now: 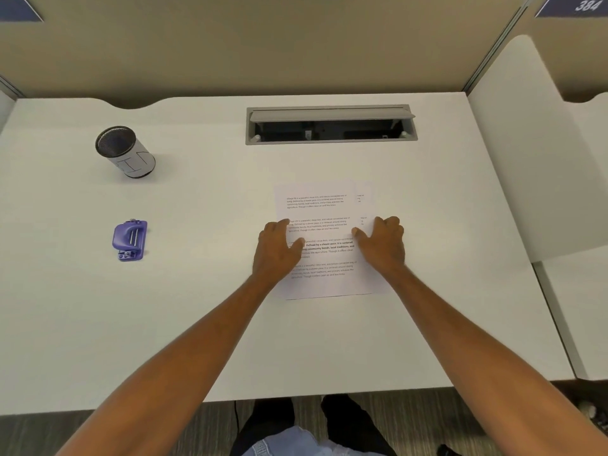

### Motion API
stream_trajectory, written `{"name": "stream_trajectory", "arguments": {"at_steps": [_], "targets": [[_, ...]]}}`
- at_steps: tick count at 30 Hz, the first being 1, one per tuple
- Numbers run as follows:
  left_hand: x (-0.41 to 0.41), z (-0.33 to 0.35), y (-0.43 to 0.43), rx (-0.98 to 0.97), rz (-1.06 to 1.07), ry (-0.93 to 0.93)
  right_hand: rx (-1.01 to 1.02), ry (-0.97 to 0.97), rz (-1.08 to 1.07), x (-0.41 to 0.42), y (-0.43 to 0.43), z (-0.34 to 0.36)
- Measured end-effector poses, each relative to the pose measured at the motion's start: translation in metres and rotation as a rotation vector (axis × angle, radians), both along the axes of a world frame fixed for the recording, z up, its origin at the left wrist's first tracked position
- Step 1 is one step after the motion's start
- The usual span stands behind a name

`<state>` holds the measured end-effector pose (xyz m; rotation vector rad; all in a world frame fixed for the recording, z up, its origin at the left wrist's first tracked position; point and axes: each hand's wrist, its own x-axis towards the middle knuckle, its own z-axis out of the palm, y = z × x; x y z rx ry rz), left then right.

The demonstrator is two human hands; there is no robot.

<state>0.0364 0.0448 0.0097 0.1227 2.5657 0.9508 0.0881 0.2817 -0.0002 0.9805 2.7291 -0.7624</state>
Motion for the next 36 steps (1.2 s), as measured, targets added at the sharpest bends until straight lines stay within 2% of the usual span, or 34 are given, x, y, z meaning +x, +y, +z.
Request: {"name": "stream_trajectory", "arguments": {"at_steps": [5,9,20,28,30,33,36], "targets": [[-0.005,-0.002,-0.011,0.085,0.159,-0.027,-0.037,0.021,-0.077,0.003,0.013,0.003],[-0.01,0.003,-0.012,0.193,0.204,-0.108,-0.066,0.032,-0.062,0.002,0.016,0.003],[-0.011,0.001,0.0,0.298,0.161,-0.202,-0.092,0.035,-0.03,-0.003,0.008,0.002],[-0.011,0.0,-0.002,0.312,0.143,-0.154,-0.124,0.043,-0.041,-0.003,0.005,0.002],[-0.009,-0.001,-0.006,0.276,0.088,-0.06,-0.126,0.047,-0.082,-0.002,0.006,0.002],[-0.004,-0.006,-0.014,0.103,-0.146,0.082,-0.131,0.045,-0.109,-0.002,0.005,0.003],[0.001,-0.01,-0.019,-0.042,-0.312,0.106,-0.15,0.046,-0.111,-0.003,0.003,0.004]]}}
